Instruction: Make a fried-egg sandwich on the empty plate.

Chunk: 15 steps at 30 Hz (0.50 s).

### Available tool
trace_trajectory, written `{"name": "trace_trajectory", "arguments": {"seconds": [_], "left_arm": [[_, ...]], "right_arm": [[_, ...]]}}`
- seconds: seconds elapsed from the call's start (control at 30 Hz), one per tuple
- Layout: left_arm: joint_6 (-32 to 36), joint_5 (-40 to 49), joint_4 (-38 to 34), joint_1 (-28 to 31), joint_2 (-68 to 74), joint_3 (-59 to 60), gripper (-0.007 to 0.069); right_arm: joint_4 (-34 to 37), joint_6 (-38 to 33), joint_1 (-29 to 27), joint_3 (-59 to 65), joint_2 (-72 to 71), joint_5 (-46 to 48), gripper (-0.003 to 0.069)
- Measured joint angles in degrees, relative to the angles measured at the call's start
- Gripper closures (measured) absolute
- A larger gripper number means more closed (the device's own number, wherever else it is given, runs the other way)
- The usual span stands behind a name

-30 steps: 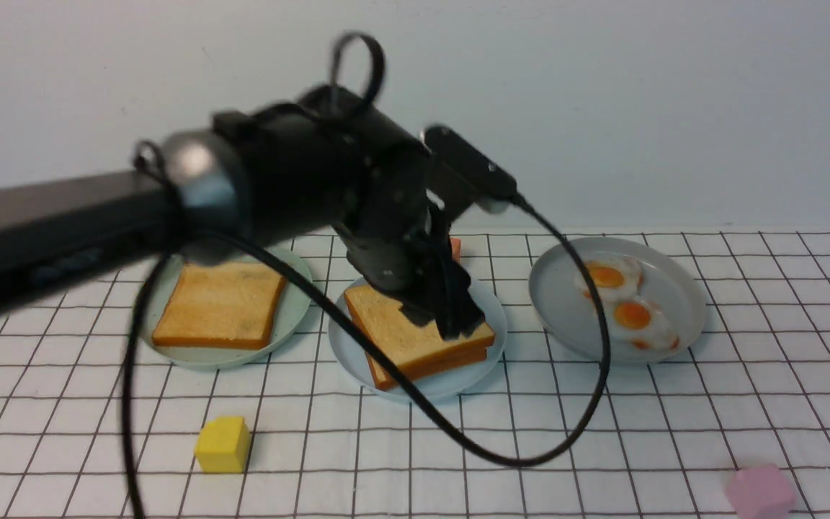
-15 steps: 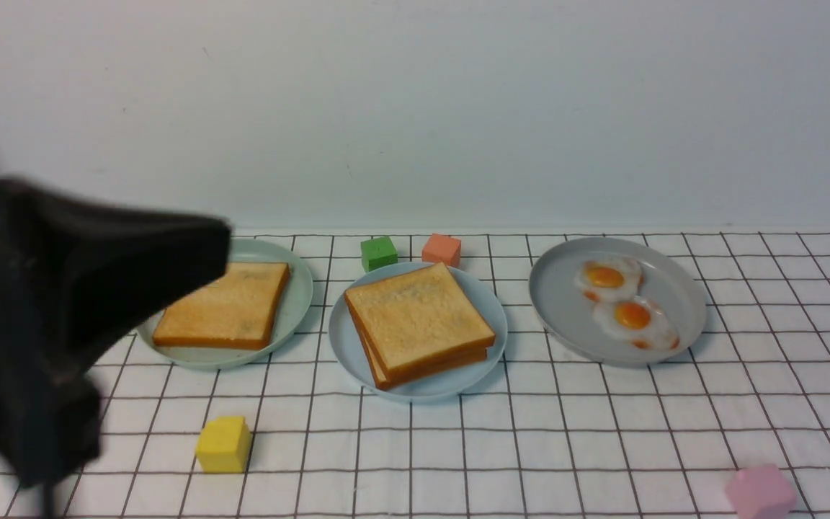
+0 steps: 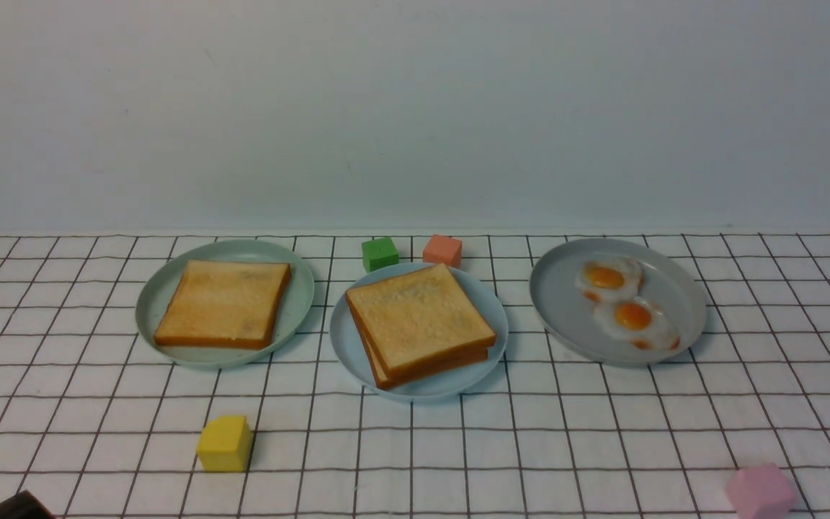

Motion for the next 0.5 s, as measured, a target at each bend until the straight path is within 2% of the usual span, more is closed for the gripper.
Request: {"name": "trace_trajectory", "arguments": {"seconds": [0.13,0.5], "left_arm": [[0.0,0.71,0.01,0.0,0.0,0.08,0.0638],[0.0,1.7,0.06,0.0,0.0,0.08,0.0638]], "right_arm": [[2.53,0.04,0.0,0.0,0.0,1.38,0.0652],[3.12,0.04,-0.34,0.0,0.0,1.92,0.0645]]}}
